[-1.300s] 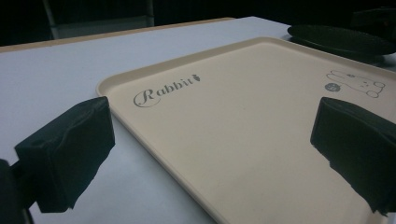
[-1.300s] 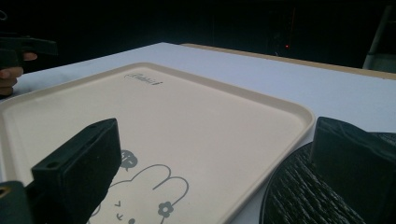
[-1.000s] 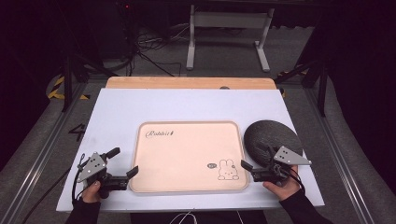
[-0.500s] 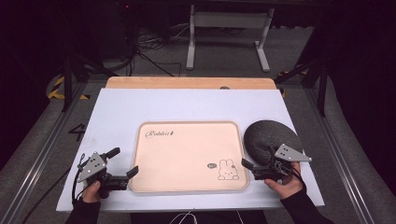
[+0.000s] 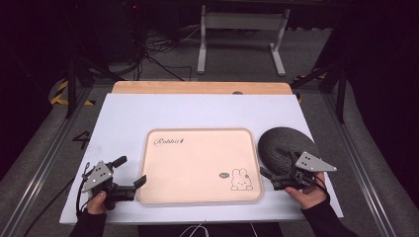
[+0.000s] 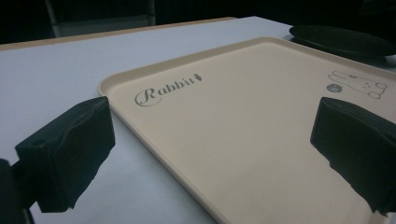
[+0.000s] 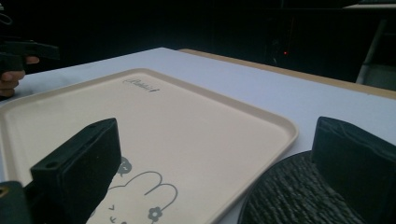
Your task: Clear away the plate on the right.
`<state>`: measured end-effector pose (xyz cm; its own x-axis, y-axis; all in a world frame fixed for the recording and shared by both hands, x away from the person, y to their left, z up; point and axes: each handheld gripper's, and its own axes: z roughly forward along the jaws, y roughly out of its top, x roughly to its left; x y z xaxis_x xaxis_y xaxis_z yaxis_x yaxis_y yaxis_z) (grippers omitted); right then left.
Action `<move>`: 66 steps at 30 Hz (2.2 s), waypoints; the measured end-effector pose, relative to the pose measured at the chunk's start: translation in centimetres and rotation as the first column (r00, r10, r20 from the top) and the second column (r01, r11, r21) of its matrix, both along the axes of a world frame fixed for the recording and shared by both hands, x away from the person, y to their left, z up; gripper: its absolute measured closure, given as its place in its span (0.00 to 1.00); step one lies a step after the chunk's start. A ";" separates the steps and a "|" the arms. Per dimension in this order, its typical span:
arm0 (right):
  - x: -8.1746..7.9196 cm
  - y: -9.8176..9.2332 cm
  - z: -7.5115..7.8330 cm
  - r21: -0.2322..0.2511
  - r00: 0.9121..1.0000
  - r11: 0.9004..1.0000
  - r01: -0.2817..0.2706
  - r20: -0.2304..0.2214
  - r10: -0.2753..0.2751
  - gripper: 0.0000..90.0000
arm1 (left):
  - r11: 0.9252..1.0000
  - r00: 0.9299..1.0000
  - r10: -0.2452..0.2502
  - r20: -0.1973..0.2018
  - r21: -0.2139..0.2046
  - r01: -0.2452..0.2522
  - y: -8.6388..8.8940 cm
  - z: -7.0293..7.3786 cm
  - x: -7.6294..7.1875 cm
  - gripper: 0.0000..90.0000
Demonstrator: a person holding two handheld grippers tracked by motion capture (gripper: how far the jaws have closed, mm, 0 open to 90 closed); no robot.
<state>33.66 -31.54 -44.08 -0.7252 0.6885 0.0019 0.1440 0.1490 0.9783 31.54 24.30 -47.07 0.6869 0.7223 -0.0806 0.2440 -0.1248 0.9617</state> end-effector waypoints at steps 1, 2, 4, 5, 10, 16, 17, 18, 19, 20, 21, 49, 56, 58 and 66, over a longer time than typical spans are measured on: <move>0.0 -0.2 0.2 0.000 1.000 1.000 0.003 0.004 -0.003 0.03 | 1.000 1.000 0.000 0.000 0.002 0.000 0.0 0.0 0.0 0.01; 0.0 -0.4 0.3 0.003 1.000 1.000 0.005 0.007 -0.005 0.03 | 1.000 1.000 0.000 0.000 0.003 0.000 0.0 0.0 0.0 0.01; -0.1 -0.7 0.8 0.007 1.000 1.000 0.014 0.021 -0.014 0.03 | 1.000 1.000 0.002 -0.002 0.000 -0.002 0.0 0.0 0.0 0.01; -0.1 -0.7 0.9 0.010 1.000 1.000 0.017 0.023 -0.018 0.02 | 1.000 1.000 0.003 -0.003 0.000 -0.003 0.0 0.0 0.0 0.01; -0.4 -1.1 1.6 0.006 0.997 0.998 0.056 0.054 -0.056 0.02 | 1.000 1.000 0.004 -0.004 0.000 -0.004 0.0 0.0 0.0 0.01; -0.7 -1.3 1.9 -0.137 0.987 0.988 0.078 0.147 -0.058 0.07 | 1.000 1.000 0.005 -0.009 -0.004 -0.005 0.0 0.0 0.1 0.01; -1.0 -1.4 2.0 -0.177 0.981 0.980 0.088 0.184 -0.055 0.07 | 1.000 1.000 0.003 -0.012 -0.004 -0.003 0.0 0.0 0.1 0.01; -1.1 -1.5 2.1 -0.210 0.977 0.974 0.091 0.210 -0.046 0.08 | 1.000 1.000 0.005 -0.012 -0.007 -0.005 0.0 0.0 0.1 0.01; -1.3 -1.6 2.2 -0.250 0.971 0.963 0.097 0.237 -0.036 0.09 | 1.000 1.000 0.005 -0.013 -0.006 -0.005 0.1 0.0 0.1 0.01; -1.5 -1.7 2.2 -0.290 0.964 0.951 0.107 0.265 -0.028 0.09 | 1.000 1.000 0.004 -0.014 -0.004 -0.004 0.1 0.0 0.2 0.01; -1.8 -1.9 2.3 -0.346 0.953 0.930 0.122 0.302 -0.013 0.11 | 1.000 1.000 0.006 -0.016 -0.005 -0.006 0.1 0.0 0.2 0.01; -5.6 -4.7 -0.3 -0.820 0.832 0.507 0.267 0.461 0.307 0.28 | 1.000 1.000 0.016 -0.022 0.000 -0.016 0.0 0.0 0.2 0.01; -5.8 -4.6 -0.9 -0.829 0.813 0.493 0.263 0.466 0.349 0.33 | 1.000 1.000 0.019 -0.023 0.001 -0.019 0.0 0.0 0.2 0.01; -6.0 -4.5 -0.9 -0.829 0.810 0.496 0.259 0.466 0.355 0.34 | 1.000 1.000 0.019 -0.023 0.000 -0.019 0.0 0.0 0.2 0.01; -6.2 -4.4 -2.0 -0.846 0.813 0.470 0.250 0.447 0.373 0.35 | 1.000 1.000 0.019 -0.024 0.000 -0.019 0.0 0.0 0.2 0.01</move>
<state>27.47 -35.94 -46.04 -0.4189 0.0552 -0.9063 -0.3600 0.9063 0.2215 31.72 24.30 -47.05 0.6707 0.7354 -0.0968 0.2694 -0.1200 0.9555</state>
